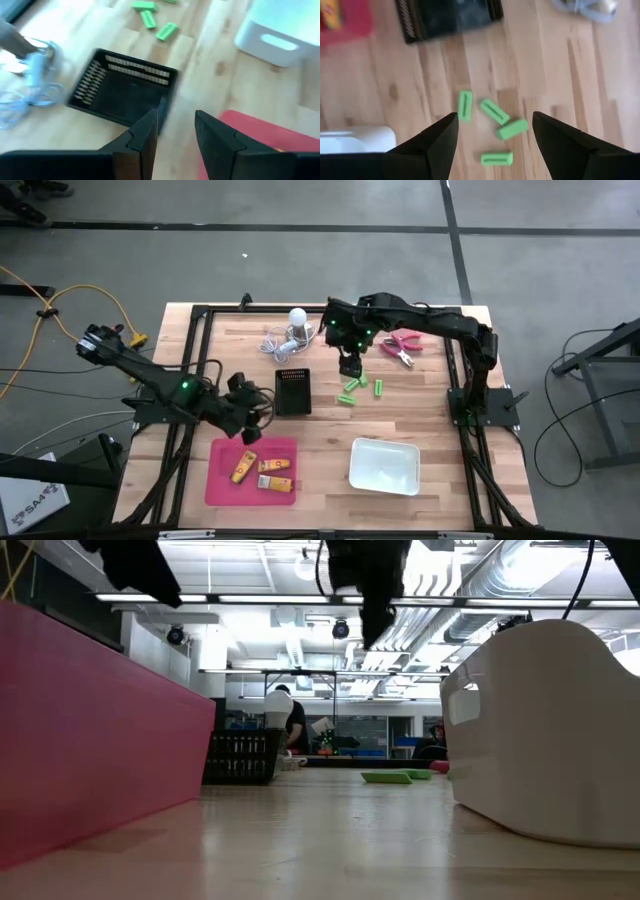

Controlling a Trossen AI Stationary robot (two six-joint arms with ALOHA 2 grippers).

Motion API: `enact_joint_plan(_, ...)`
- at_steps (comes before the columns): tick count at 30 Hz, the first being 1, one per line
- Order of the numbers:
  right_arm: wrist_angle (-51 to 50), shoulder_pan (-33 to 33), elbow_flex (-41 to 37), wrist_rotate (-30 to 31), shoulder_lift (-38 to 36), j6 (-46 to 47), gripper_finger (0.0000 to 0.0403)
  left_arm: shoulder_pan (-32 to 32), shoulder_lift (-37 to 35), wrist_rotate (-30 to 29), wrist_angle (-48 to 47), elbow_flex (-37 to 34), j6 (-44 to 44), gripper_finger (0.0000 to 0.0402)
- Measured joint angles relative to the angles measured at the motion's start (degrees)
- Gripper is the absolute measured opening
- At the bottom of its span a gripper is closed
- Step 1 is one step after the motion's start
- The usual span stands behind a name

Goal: Pick & Place School Supplies
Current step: Put the pink hole puncher into the white bin

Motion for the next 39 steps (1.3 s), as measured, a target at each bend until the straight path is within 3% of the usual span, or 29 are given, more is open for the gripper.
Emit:
enact_joint_plan(9,4.0,-5.7,-12.9,1.6,0.1,-2.0,0.0245,11.4,-0.4,0.3,0.6,-0.6,14.0,0.0127)
enact_joint_plan(17,3.9,-12.4,-14.6,5.1,0.0,-2.5,0.0245,26.5,-0.4,19.9,8.9,-0.7,27.6,0.0127)
enact_joint_plan(21,3.7,-15.9,-14.6,5.3,0.0,-3.3,0.0245,31.3,-0.3,22.7,9.9,-0.7,28.8,0.0127)
enact_joint_plan(33,-0.2,-23.0,-15.3,6.0,-0.1,-4.4,0.0243,32.8,-0.8,23.1,17.3,-8.4,29.5,0.0127)
enact_joint_plan(39,0.3,-23.6,-21.3,5.9,-0.3,-4.3,0.0227,31.4,-5.7,23.1,21.9,-14.6,29.5,0.0127)
